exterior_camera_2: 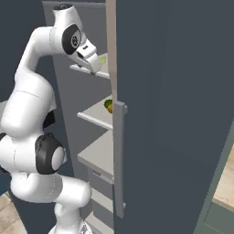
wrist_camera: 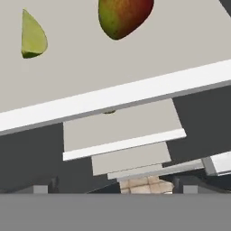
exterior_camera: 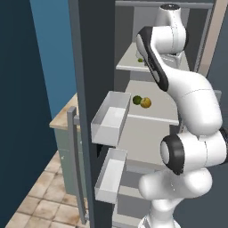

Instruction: Take the lemon wedge and mango from the highest rack and move them to the second highest rack where the lime and squash are located, to maximize freezer space. Close the freezer door after rearranging.

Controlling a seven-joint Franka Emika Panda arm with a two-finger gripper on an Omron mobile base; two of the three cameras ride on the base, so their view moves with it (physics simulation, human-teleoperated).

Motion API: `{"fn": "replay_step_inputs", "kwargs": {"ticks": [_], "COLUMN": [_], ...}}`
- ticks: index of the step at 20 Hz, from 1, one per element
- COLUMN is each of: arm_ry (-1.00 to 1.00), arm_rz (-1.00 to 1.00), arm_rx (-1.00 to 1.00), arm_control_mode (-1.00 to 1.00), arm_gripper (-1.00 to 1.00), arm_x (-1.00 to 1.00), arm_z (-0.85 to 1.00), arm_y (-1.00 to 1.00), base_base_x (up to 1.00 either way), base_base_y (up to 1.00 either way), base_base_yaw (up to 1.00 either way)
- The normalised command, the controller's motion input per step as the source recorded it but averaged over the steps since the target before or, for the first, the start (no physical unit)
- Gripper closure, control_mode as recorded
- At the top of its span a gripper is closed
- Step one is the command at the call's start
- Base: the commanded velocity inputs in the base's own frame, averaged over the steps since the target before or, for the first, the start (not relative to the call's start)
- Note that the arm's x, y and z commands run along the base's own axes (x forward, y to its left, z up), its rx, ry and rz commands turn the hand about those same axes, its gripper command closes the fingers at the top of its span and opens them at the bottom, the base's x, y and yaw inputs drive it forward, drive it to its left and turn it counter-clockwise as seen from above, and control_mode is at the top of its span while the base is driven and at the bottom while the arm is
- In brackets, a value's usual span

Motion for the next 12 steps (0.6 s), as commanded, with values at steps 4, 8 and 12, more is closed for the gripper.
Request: {"fn": "replay_step_inputs", "kwargs": {"ticks": [4, 8, 12], "arm_ry": [0.00, 0.00, 0.00], "arm_rz": [0.00, 0.02, 0.12], "arm_rx": [0.10, 0.07, 0.00], "arm_control_mode": [-1.00, -1.00, -1.00], "arm_gripper": [-1.00, -1.00, -1.00], "arm_x": [0.60, 0.62, 0.61], "arm_z": [0.00, 0.00, 0.00], "arm_y": [0.00, 0.00, 0.00], "base_base_x": [0.00, 0.00, 0.00], "base_base_y": [0.00, 0.00, 0.00], "base_base_yaw": [0.00, 0.00, 0.00]}}
